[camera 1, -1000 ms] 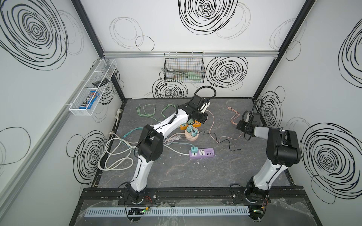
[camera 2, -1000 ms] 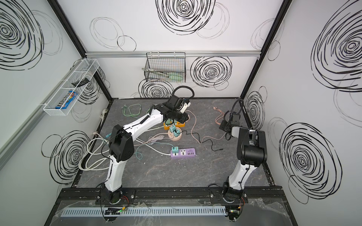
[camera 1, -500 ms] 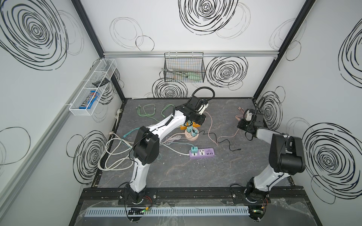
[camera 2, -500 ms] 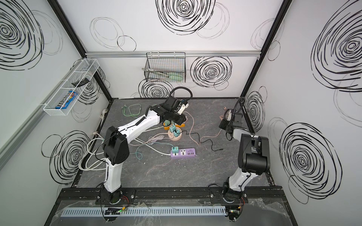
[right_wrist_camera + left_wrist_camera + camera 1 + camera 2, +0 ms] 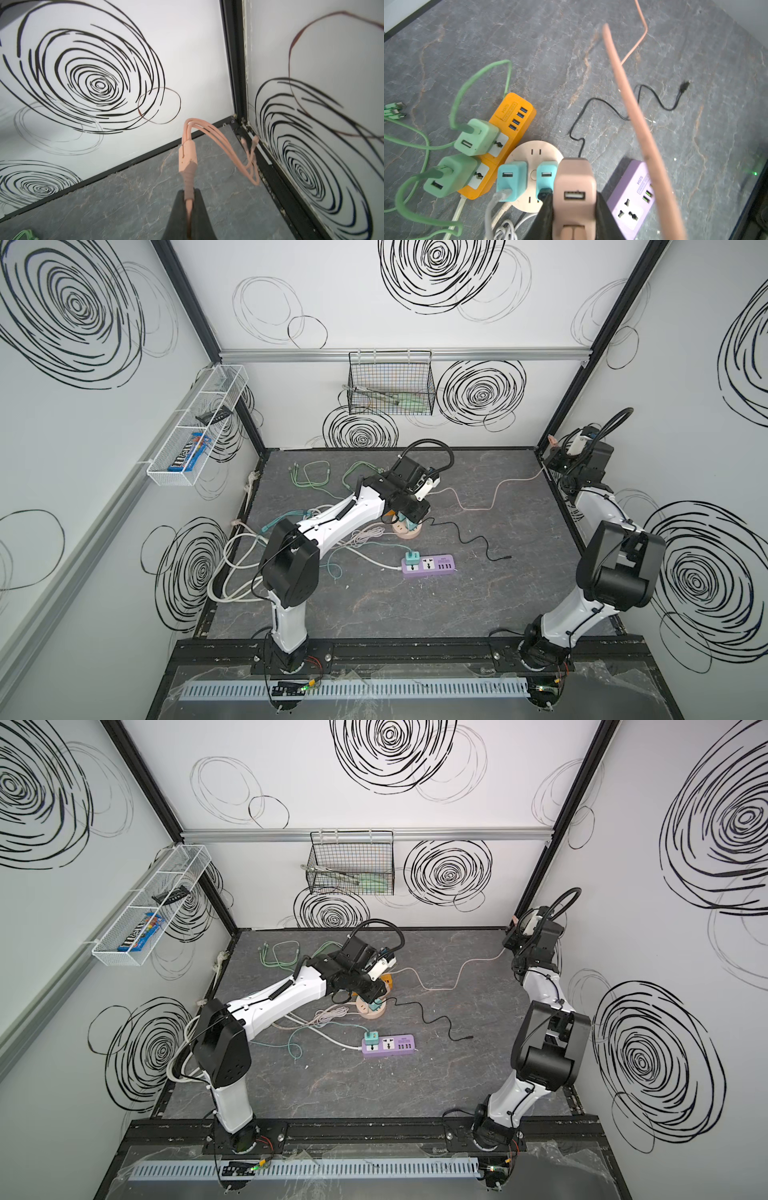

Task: Insert the plug
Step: 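Lift the pink cable with the right gripper while the left moves over the strip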

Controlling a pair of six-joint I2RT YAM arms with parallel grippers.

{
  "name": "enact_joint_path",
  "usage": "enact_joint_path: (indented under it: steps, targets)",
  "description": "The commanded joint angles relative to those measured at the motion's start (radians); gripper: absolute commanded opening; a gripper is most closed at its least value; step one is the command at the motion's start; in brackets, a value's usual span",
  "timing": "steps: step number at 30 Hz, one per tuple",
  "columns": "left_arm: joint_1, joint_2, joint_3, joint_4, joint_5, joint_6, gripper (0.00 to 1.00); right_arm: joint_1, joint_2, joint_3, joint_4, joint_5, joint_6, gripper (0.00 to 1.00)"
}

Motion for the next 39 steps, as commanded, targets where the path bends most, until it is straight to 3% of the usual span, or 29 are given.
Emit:
enact_joint_path:
  steps: [1,9,14,19,29,39]
  targets:
    - [-0.022,-0.046,-0.020,-0.077,0.052,0.119,0.00,0.001,0.083,0.080,-0.008,-0.010,-0.053,0.00]
    - [-0.131,-0.074,-0.051,-0.147,0.108,0.296,0.00,0.001,0.132,0.128,-0.050,-0.024,-0.112,0.00]
    - [-0.155,-0.051,-0.040,-0.154,0.157,0.307,0.00,0.001,0.108,0.081,-0.028,-0.032,-0.114,0.00]
    - [-0.161,-0.033,-0.052,-0.188,0.087,0.348,0.00,0.000,0.102,0.069,-0.028,-0.050,-0.108,0.00]
    - [-0.156,-0.045,-0.110,-0.139,0.060,0.347,0.00,0.002,0.083,0.049,-0.029,-0.081,-0.091,0.00]
    - [-0.156,-0.031,-0.162,-0.112,0.102,0.363,0.00,0.011,0.090,0.058,-0.043,-0.103,-0.082,0.00]
